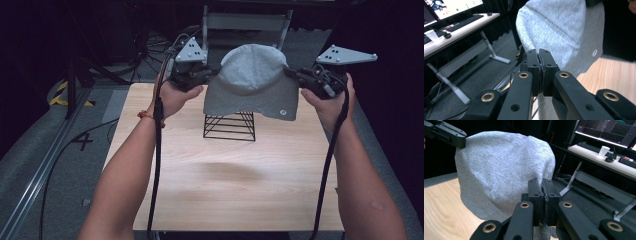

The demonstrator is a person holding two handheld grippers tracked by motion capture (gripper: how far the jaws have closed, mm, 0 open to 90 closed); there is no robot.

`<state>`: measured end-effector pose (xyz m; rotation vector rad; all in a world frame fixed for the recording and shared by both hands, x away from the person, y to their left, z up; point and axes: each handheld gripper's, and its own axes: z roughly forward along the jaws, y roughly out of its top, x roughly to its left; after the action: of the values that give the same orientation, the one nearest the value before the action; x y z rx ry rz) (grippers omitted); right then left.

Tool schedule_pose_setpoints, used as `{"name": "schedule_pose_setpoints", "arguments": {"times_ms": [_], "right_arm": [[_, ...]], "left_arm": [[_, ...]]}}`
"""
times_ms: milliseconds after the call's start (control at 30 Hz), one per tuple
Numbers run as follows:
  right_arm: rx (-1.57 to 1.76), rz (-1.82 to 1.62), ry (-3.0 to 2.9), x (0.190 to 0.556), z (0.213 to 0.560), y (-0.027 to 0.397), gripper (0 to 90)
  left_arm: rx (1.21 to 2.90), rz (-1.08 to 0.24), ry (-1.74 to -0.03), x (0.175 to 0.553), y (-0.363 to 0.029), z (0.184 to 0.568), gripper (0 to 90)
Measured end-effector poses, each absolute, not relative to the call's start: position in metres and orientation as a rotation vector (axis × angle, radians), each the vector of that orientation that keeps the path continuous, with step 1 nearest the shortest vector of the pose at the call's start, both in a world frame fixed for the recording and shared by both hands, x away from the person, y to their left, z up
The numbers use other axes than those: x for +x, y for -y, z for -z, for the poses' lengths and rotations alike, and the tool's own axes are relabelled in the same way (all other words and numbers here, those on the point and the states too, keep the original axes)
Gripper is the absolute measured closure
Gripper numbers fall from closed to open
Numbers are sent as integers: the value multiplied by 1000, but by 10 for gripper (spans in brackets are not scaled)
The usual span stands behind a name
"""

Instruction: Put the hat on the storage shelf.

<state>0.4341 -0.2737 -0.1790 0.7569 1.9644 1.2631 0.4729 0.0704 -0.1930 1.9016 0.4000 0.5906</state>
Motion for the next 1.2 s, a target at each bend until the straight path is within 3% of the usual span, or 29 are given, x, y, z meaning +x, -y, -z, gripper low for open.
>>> {"name": "schedule_pose_setpoints", "arguments": {"times_ms": [700,1200], "right_arm": [[811,-1258,-1949,496,184,255,869],[821,-1244,-1979,509,195,247,868]], "left_arm": [[1897,-622,-495,528,-75,189,881],[1910,-604,-548,542,-78,211,881]]}}
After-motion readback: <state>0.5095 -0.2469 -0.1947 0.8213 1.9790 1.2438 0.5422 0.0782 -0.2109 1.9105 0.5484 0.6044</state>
